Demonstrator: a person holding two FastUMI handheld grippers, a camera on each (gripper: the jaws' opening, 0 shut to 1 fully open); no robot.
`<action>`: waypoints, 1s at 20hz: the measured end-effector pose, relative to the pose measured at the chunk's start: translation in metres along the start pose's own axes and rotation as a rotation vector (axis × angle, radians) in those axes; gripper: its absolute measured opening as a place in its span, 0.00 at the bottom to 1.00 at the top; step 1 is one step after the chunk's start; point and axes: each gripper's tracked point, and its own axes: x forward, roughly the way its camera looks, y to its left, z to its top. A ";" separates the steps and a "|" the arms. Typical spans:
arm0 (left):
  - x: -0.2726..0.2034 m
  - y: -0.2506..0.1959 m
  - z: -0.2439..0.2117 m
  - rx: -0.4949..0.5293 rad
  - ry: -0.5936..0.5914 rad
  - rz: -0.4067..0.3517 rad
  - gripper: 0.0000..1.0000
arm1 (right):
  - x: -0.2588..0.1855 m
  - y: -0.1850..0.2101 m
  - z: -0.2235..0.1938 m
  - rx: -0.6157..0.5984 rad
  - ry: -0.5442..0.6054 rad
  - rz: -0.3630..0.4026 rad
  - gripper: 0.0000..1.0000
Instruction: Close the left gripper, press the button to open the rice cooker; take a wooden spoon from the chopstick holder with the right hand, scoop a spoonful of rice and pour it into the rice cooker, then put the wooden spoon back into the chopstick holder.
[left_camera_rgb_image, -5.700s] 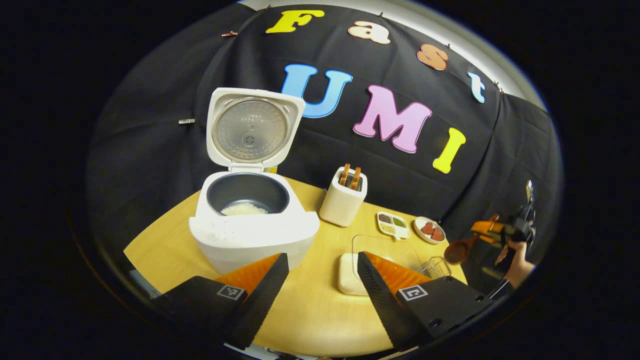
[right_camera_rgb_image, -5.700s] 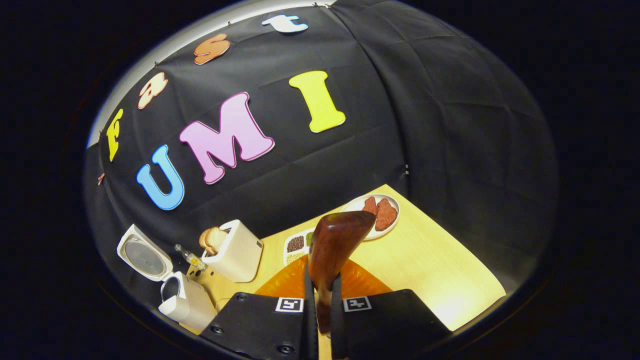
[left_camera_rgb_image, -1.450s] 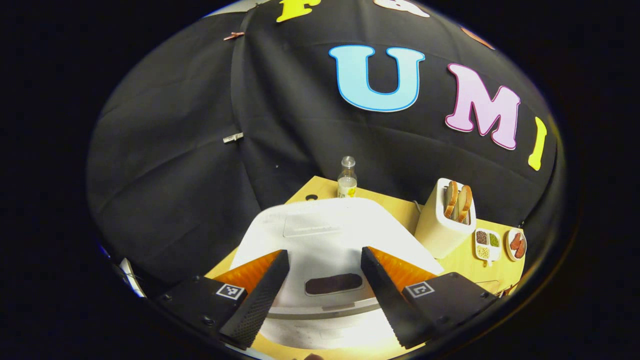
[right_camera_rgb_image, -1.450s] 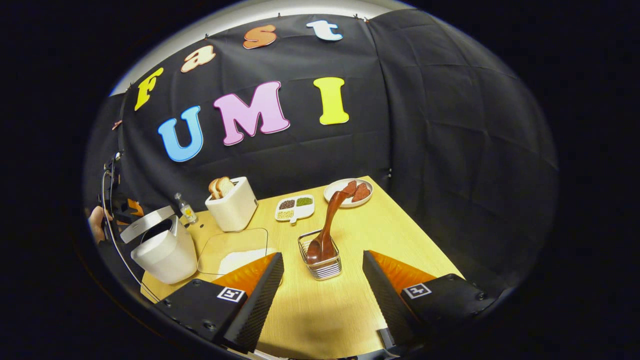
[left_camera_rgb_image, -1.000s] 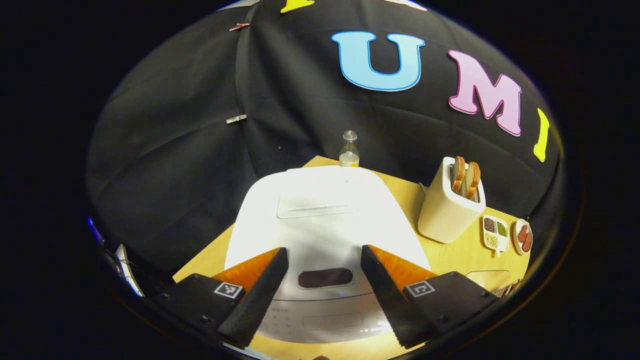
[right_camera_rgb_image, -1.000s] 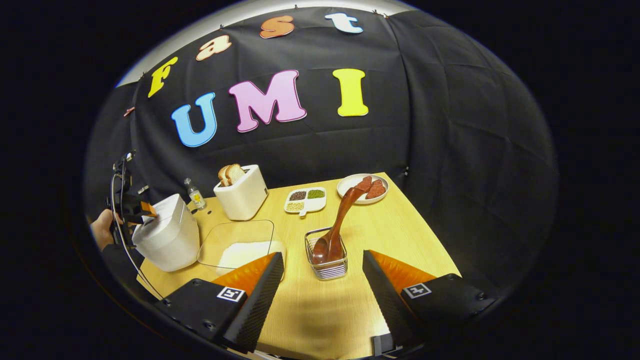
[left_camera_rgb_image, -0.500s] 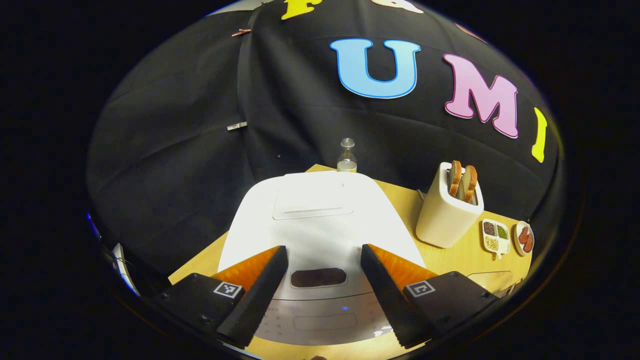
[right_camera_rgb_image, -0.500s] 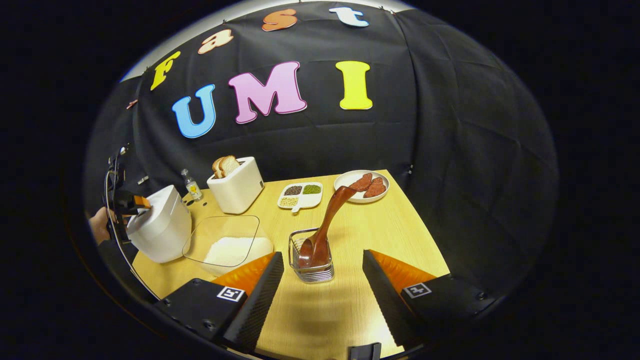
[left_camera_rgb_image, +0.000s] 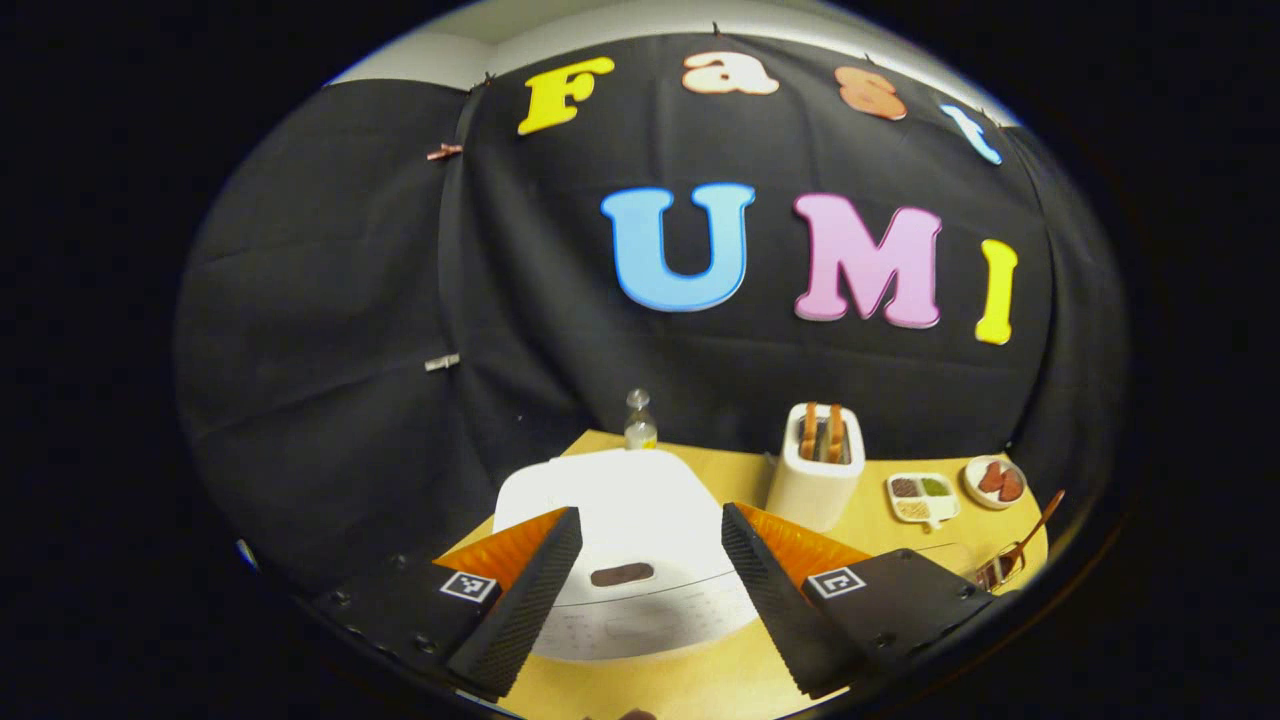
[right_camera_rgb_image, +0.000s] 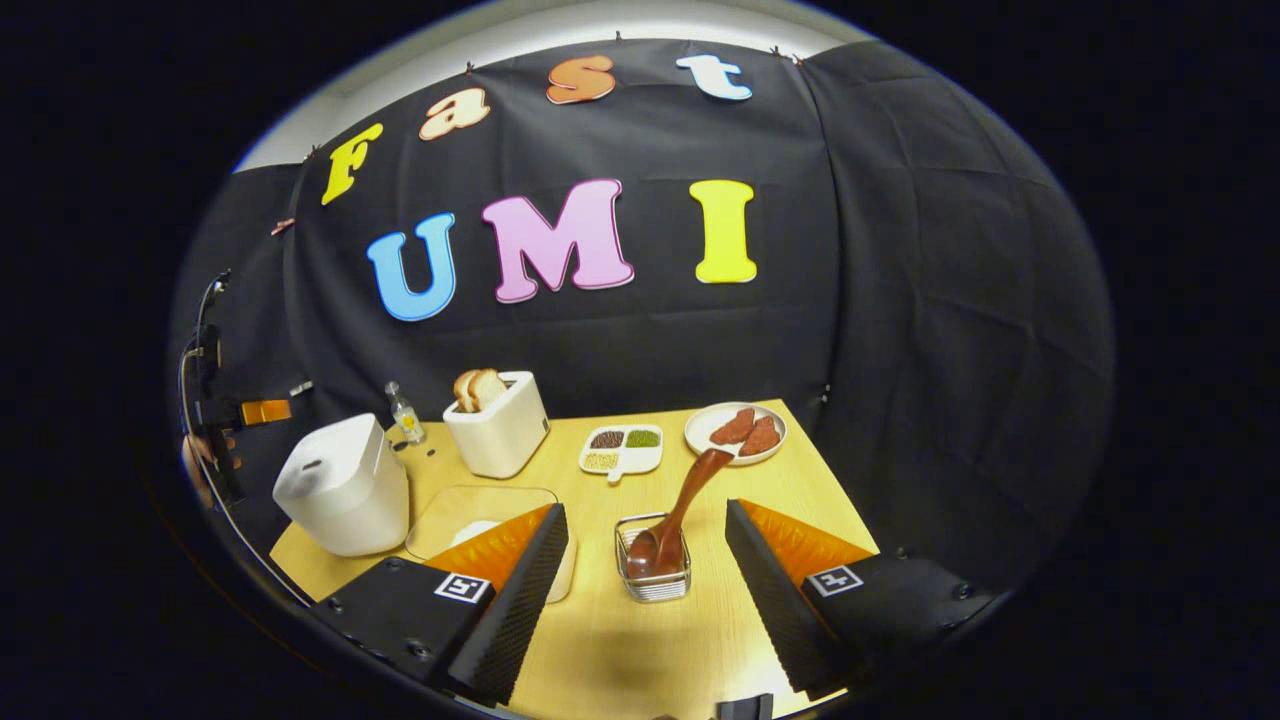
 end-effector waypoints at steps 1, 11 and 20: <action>-0.017 0.000 0.014 0.000 -0.039 -0.022 0.97 | -0.008 0.005 0.012 -0.004 -0.028 -0.011 0.99; -0.159 0.009 0.013 -0.036 -0.165 -0.193 0.97 | -0.128 0.056 0.047 -0.019 -0.246 -0.121 0.98; -0.208 0.016 -0.039 -0.023 -0.118 -0.268 0.96 | -0.168 0.090 0.011 -0.016 -0.218 -0.116 0.98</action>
